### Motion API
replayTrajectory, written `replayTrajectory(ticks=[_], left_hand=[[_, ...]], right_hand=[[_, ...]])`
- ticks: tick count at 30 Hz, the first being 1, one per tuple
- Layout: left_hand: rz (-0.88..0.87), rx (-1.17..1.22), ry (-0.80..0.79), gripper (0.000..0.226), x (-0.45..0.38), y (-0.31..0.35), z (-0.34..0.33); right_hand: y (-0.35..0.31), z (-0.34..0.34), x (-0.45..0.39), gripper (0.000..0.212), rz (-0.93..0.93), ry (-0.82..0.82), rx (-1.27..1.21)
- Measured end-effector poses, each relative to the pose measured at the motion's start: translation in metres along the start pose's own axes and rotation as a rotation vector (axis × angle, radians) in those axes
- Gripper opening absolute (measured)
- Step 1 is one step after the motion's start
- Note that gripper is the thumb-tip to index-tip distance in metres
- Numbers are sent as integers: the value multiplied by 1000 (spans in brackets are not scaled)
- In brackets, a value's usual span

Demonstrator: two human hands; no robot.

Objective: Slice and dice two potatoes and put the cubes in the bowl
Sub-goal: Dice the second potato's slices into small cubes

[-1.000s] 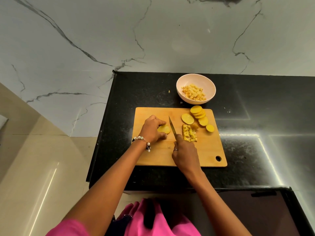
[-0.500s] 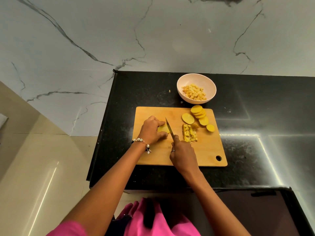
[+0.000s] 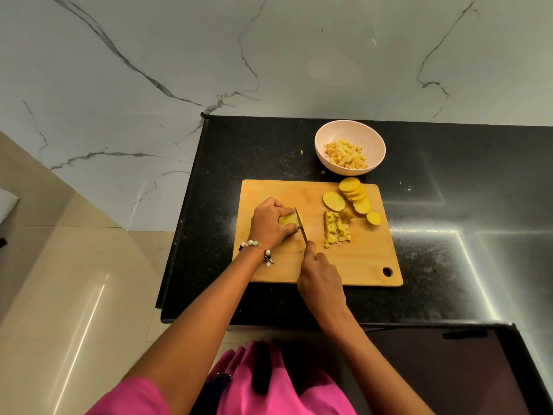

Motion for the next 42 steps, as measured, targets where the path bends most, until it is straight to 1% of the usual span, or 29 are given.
replayTrajectory(ticks=[4,9,11,15,20,27,31,37,42], left_hand=[[0,26,-22,49,2,-1,2],[14,88,-98,58,3,-10,10],[18,108,-105,57,5,-13,11],[12,119,-72,53,7,-15,9],[7,121,-51,47,6,-13,7],[8,143,-21,45,4,-12,4],[10,135,-10,44,4,-11,4],[-15,147,14,43,7,-12,2],[-16,158,14,43,7,-12,2]], right_hand=[[5,2,9,57,-28,-11,-25],[7,8,-9,56,-84,2,-93],[7,10,-11,57,-100,15,-113],[4,14,-9,58,-101,59,-142],[1,13,-16,56,-52,38,-169],[-3,8,-22,55,-19,39,-100],[-10,8,-29,52,-4,76,-71],[-11,0,3,56,0,8,-14],[-15,-2,-1,55,-47,12,-14]])
Point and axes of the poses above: each hand's wrist, its own x-axis away from the middle knuckle, its own z-axis out of the back of the hand, y = z × x, the point moved 2 cm from there along -x, towards the middle knuckle, and after that the axes turned 8 degrees about z, right-handed, at the moved point
